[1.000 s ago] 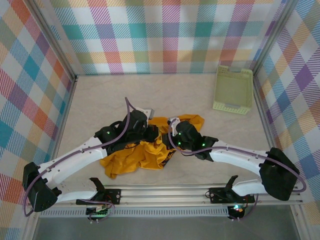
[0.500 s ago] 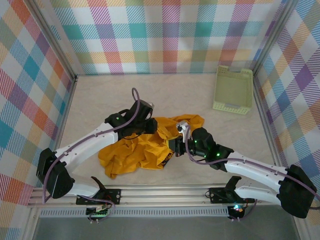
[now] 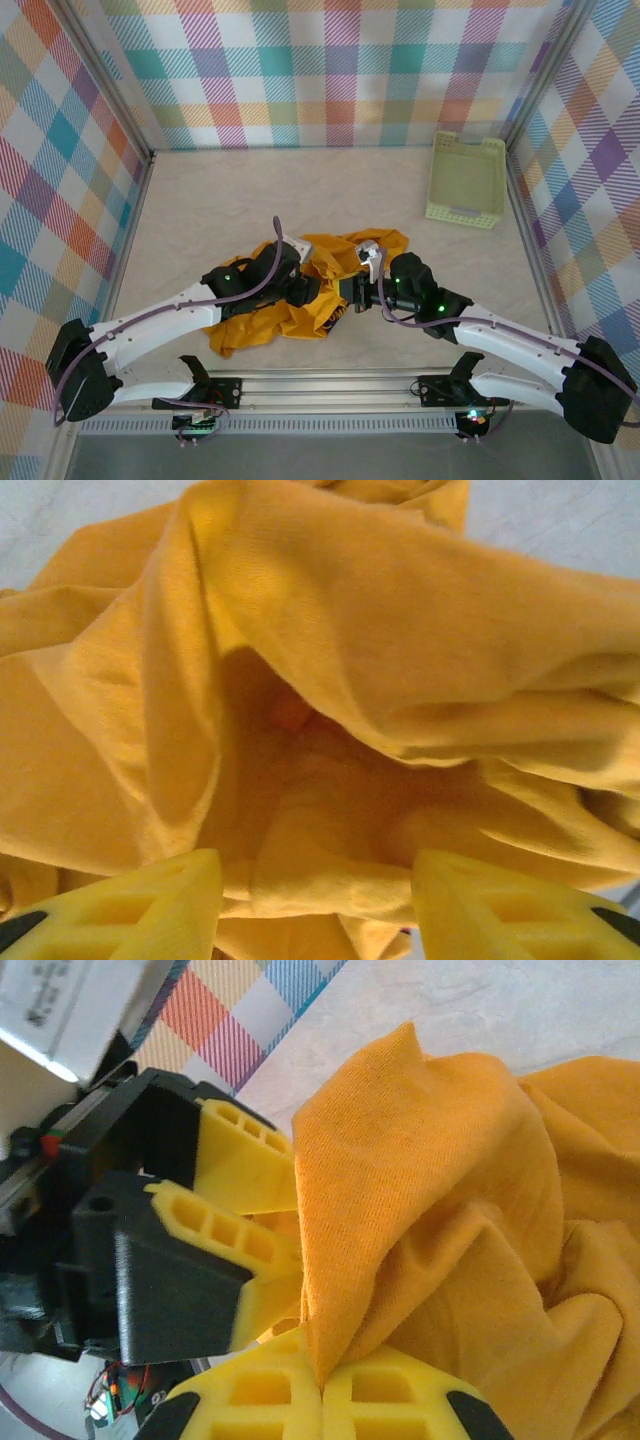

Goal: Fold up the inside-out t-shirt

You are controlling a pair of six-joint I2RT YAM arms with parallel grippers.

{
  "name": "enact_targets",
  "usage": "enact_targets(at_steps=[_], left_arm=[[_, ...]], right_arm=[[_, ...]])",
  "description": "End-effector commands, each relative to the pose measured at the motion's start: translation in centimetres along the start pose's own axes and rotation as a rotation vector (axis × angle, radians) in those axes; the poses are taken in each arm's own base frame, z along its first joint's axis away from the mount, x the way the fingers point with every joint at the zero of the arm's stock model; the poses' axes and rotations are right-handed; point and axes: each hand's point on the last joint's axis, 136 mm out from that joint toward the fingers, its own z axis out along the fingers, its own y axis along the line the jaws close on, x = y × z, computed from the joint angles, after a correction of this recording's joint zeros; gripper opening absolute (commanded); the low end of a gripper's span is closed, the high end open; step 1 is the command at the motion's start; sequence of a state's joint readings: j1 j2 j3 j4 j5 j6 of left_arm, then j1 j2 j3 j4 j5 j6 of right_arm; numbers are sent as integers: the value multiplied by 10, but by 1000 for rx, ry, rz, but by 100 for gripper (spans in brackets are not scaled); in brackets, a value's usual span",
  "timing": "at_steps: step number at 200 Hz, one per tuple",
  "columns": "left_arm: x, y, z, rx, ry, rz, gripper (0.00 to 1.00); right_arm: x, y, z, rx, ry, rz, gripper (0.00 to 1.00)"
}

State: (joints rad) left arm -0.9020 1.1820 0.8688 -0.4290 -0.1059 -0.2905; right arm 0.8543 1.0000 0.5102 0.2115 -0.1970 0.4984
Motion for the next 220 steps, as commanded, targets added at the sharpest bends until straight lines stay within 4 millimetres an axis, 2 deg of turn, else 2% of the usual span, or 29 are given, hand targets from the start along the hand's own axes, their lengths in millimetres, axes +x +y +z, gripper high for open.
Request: enact_targets(at_steps=[1,23,27,57,88,94,104,118,129,144,166,183,220], left_arm=[[-20,-6,7,0,-82,25,55],[-25,-12,16,20,-83,29,58],[-31,-17,18,40,-105,27,58],[-27,-35,30,106,-85,55,60],[-31,-36,38,103,-100,31,64],[-33,-35,39,93,-110,24,61],[-38,-34,39,84,-127,9,50],[-43,-34,40,78,-147,-9,42],[-47,-31,39,58,-160,-24,29],[-50,-23,36,22,-184,-45,13],[-52,-17,28,3,-215,-65,0],[-52,-16,22,4,-225,-68,0],[-47,-16,16,16,-210,-64,0]], right_arm=[[-8,13,-4,-51,-11,-2,0],[-8,15,-4,-58,-7,-1,0],[-8,15,-4,-58,-9,0,0],[-11,14,-5,-51,-18,4,0],[-11,15,-3,-54,-11,6,0],[-10,13,-2,-49,-9,7,0],[-9,10,-2,-36,-9,12,0],[-8,6,-3,-14,-16,19,0],[-7,0,-4,16,-20,27,0],[-8,-15,-7,105,-34,48,0],[-4,-37,-10,200,-37,91,0],[-2,-45,-10,227,-32,115,0],[-6,-43,-8,220,-33,113,0]])
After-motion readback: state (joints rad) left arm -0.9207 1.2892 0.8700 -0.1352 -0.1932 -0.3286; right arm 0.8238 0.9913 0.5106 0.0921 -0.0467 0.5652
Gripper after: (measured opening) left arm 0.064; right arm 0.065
